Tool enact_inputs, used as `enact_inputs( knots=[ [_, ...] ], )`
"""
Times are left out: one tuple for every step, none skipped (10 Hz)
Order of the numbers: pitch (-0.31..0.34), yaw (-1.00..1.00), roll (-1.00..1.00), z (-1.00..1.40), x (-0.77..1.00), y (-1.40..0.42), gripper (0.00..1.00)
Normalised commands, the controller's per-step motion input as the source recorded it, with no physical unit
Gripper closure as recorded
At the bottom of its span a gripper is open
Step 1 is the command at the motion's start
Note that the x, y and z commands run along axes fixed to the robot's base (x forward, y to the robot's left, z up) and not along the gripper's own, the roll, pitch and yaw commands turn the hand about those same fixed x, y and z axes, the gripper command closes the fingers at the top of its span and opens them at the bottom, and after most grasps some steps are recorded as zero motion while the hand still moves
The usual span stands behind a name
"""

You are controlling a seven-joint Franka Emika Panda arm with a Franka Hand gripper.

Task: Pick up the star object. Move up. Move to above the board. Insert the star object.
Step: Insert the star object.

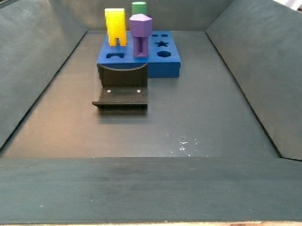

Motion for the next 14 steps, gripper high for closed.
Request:
enact_inputs(
  knots=[
    [0.057, 0.0, 0.0, -0.05, 0.0, 0.0, 1.0],
    [0.021, 0.0, 0.0, -0.12, 0.01, 0.0, 1.0],
    [0.0, 0.0, -0.01, -0.31, 0.05, 0.01, 1.0],
    [0.0, 0.0, -0.18, -0.58, 0.13, 0.23, 1.0],
    [0.023, 0.0, 0.0, -0.9, 0.13, 0.13, 1.0],
    [0.0, 0.0, 0.03, -1.0, 0.21, 0.15, 1.0],
    [0.0, 0.0, -0.03, -1.0, 0.21, 0.19, 1.0],
    [0.0, -0.08, -0.01, -1.0, 0.11, 0.2, 1.0],
    [0.003, -0.23, 0.0, -1.0, 0.0, 0.26, 1.0],
    [0.013, -0.27, 0.0, -1.0, 0.0, 0.35, 1.0],
    [0.016, -0.28, -0.07, -0.97, 0.08, 0.37, 1.0],
    [0.006, -0.25, -0.1, -0.92, 0.12, 0.34, 1.0],
    [0.0, -0.11, -0.12, -0.81, 0.13, 0.21, 1.0],
    [0.003, -0.06, -0.12, -0.09, 0.0, 0.28, 1.0]
  ],
)
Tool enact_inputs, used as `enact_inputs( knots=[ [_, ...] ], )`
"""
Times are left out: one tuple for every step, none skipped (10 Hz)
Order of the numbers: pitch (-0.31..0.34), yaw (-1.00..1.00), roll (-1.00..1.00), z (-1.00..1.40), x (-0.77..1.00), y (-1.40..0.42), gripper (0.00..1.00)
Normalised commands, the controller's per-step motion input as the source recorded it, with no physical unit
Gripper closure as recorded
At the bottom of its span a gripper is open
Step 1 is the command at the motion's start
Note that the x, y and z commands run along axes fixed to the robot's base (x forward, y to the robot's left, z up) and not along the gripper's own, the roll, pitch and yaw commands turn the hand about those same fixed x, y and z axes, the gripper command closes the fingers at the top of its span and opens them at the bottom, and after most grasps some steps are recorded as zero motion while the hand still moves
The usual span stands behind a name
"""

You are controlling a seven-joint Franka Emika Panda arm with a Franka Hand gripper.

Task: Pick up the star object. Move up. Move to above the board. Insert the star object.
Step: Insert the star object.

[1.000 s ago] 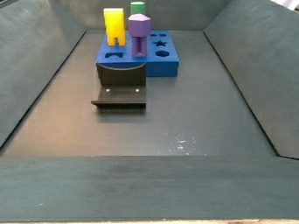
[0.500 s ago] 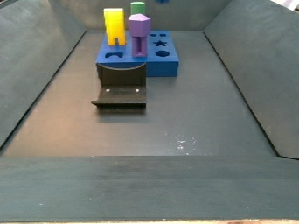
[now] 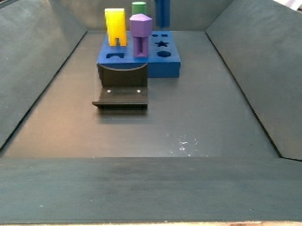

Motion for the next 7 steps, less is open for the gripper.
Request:
enact_inputs(
  knots=[
    [0.0, 0.0, 0.0, 0.0, 0.0, 0.02, 1.0],
    [-0.077, 0.13, 0.06, -0.26, 0.02, -0.05, 1.0],
    [-0.103, 0.1, 0.1, -0.29, 0.14, -0.09, 1.0],
    [-0.156, -0.02, 0.04, -0.47, 0.14, -0.09, 1.0],
    [-0.219, -0.07, 0.03, -0.48, 0.0, -0.07, 1.0],
    [-0.256, -0.01, 0.05, -0.4, -0.04, -0.06, 1.0],
    [-0.163, 0.02, 0.11, -0.19, -0.17, -0.06, 1.0]
  ],
)
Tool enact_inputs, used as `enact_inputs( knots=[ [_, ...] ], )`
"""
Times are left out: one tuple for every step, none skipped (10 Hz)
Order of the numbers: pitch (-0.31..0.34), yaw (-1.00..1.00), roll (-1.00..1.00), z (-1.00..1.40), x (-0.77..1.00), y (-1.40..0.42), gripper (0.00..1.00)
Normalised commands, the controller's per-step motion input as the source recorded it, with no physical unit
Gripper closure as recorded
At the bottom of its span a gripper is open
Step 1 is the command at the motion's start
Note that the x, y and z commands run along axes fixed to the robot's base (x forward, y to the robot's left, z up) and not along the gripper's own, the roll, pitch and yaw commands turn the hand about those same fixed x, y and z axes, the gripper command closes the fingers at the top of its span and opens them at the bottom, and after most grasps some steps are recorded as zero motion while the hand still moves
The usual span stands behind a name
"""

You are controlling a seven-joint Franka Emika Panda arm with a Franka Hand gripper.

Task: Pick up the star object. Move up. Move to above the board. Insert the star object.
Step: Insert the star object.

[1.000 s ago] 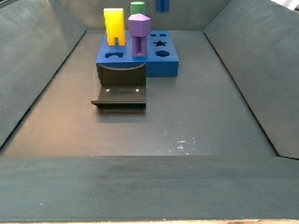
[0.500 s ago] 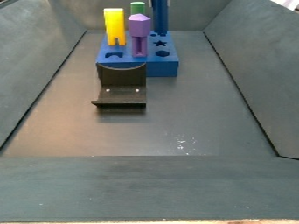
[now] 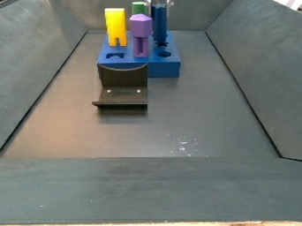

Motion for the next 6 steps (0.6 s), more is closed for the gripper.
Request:
enact_inputs(
  knots=[
    [-0.089, 0.09, 0.01, -0.02, -0.03, -0.06, 1.0],
    [-0.113, 0.11, 0.06, -0.14, -0.06, -0.03, 1.0],
    [-0.151, 0.07, 0.23, -0.4, -0.04, -0.04, 1.0],
    [-0.147, 0.02, 0.22, -0.39, -0.04, -0.03, 1.0],
    [-0.117, 0.02, 0.2, -0.35, -0.04, -0.02, 1.0],
    [-0.126, 0.02, 0.19, -0.34, -0.07, -0.03, 1.0]
  ],
)
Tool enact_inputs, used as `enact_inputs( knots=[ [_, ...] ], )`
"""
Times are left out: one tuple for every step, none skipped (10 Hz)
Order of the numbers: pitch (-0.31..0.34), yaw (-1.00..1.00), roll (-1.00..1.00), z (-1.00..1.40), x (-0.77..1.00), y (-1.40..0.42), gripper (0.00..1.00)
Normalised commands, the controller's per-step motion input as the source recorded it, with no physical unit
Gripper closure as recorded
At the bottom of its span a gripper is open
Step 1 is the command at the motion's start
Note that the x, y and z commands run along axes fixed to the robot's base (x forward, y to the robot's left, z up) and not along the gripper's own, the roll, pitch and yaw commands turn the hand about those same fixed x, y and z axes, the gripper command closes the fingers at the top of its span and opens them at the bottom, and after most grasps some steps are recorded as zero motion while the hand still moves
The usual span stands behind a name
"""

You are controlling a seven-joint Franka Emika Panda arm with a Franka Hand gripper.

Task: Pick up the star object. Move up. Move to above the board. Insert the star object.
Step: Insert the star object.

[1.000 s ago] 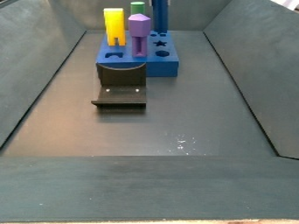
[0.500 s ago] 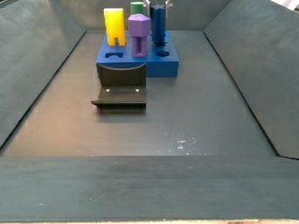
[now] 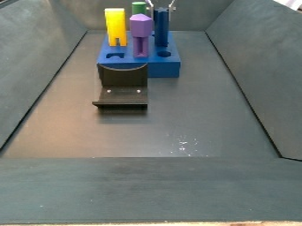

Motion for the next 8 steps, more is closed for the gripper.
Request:
enact_inputs(
  knots=[
    [-0.127, 0.09, 0.28, -0.34, -0.17, -0.01, 1.0],
    [-0.123, 0.19, 0.32, -0.35, -0.16, 0.0, 1.0],
    [-0.1, 0.13, 0.31, -0.35, -0.11, 0.0, 1.0],
    [-0.114, 0.1, 0.26, -0.36, -0.11, -0.02, 1.0],
    [-0.117, 0.0, 0.2, -0.43, -0.04, -0.07, 1.0],
    [-0.051, -0.14, 0.14, -0.48, 0.02, -0.07, 1.0],
    [0.0, -0.3, 0.08, -0.5, 0.16, -0.01, 1.0],
    [0.003, -0.33, 0.05, -0.53, 0.19, 0.0, 1.0]
  ],
)
